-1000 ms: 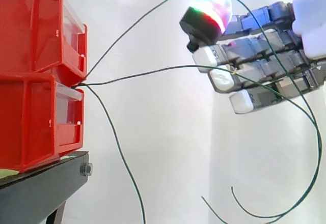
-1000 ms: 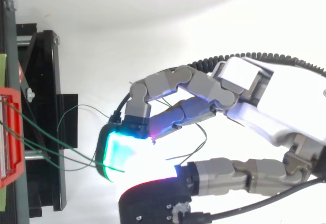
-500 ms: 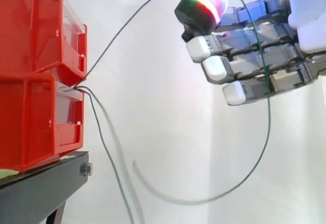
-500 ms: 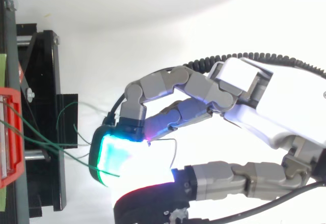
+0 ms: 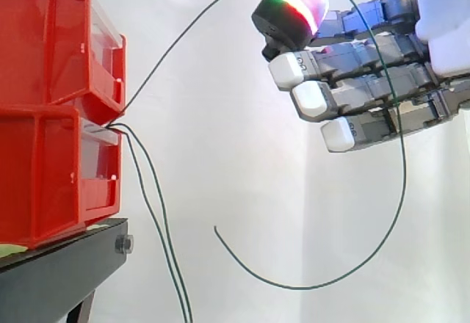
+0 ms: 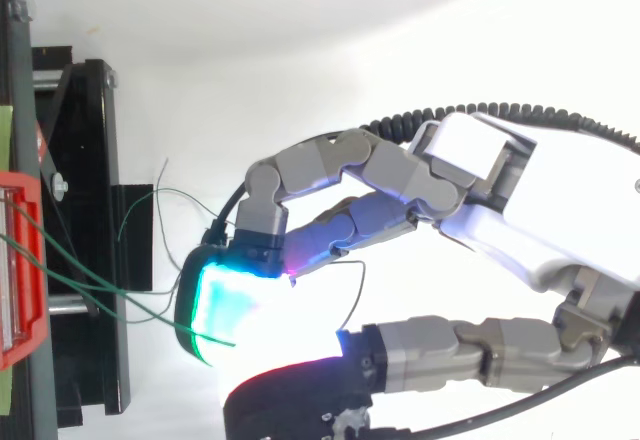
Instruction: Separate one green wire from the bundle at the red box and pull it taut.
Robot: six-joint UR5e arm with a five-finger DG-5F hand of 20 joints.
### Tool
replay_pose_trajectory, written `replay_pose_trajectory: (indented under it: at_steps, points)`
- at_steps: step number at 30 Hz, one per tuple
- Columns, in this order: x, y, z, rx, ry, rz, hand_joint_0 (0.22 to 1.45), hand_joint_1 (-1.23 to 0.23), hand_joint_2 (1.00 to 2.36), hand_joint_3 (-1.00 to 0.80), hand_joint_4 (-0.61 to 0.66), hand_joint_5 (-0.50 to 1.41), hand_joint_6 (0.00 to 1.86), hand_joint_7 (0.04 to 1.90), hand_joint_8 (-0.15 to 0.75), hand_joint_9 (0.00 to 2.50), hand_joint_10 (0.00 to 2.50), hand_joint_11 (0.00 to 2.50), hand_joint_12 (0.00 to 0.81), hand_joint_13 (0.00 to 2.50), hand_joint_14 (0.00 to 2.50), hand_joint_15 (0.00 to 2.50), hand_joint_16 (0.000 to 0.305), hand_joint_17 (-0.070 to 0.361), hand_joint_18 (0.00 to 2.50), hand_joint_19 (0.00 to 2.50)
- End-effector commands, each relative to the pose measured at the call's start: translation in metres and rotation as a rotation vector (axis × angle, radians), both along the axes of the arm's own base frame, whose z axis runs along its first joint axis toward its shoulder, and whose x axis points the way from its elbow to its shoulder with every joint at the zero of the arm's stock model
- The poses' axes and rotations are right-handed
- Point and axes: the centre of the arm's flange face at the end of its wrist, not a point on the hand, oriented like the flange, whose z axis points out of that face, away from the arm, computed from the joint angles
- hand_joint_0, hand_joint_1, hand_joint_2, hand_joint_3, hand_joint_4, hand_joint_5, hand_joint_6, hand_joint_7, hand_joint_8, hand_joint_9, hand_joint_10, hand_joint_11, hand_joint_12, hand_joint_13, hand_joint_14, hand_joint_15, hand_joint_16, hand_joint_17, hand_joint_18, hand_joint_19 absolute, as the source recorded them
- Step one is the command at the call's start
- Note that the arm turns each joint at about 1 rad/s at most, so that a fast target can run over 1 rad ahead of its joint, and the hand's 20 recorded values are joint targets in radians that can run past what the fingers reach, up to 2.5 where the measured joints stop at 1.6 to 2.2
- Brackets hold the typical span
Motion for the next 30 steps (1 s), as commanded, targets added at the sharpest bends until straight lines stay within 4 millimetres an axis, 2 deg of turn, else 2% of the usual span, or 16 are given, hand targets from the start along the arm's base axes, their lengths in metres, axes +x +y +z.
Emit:
replay_pose_trajectory:
  at_steps: [1,30]
  points:
    - [-0.0002,0.0000,0.0009,0.000,-0.001,0.000,0.56,-0.76,1.01,-0.15,-0.02,-0.07,0.87,1.05,0.231,0.91,0.01,0.28,0.347,0.81,0.02,0.54,0.048,0.108,0.60,0.52]
    - [0.0000,0.0001,-0.0002,0.000,0.000,0.000,0.56,-0.77,1.01,-0.15,-0.02,-0.07,0.87,1.05,0.233,0.93,0.01,0.32,0.351,0.83,0.02,0.57,0.049,0.110,0.63,0.55]
